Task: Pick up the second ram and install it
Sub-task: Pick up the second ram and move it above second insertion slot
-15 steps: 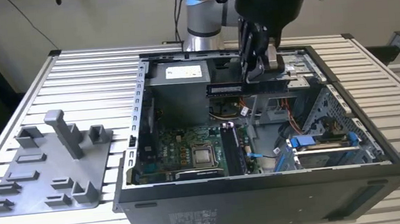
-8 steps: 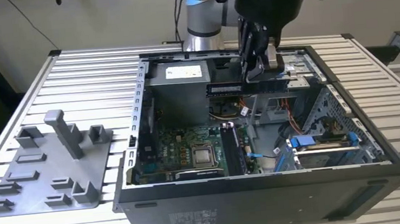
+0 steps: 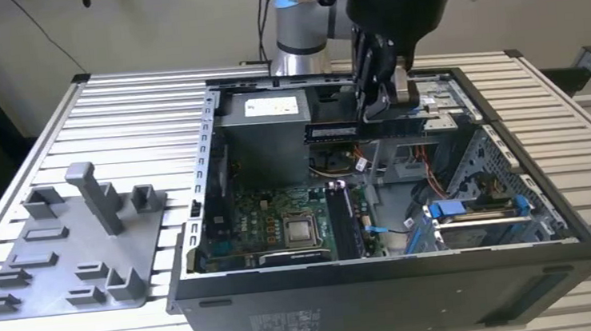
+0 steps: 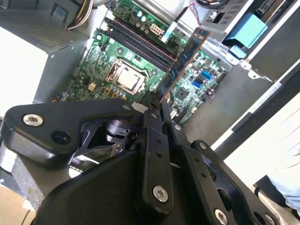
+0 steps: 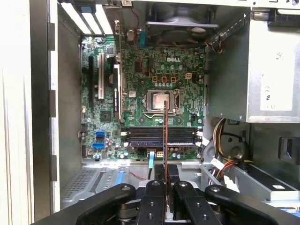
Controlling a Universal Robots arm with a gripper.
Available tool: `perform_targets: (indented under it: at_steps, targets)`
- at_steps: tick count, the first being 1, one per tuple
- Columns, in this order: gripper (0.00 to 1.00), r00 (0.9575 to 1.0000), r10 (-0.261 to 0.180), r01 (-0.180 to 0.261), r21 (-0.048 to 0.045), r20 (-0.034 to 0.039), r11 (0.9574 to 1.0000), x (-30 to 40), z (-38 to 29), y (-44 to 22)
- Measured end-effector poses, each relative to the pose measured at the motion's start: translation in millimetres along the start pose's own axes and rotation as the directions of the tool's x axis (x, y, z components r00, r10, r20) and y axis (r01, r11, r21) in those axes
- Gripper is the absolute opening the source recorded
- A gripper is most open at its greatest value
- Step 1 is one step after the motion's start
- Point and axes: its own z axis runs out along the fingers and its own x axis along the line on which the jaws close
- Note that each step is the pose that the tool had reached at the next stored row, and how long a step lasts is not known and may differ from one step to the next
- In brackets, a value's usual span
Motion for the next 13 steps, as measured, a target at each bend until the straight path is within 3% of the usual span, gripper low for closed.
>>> perform_targets:
  at_steps: [13]
  targets:
    - [0.14,1.0,0.0,0.0,-0.0002,0.0048,1.0,-1.1,2.0,0.0]
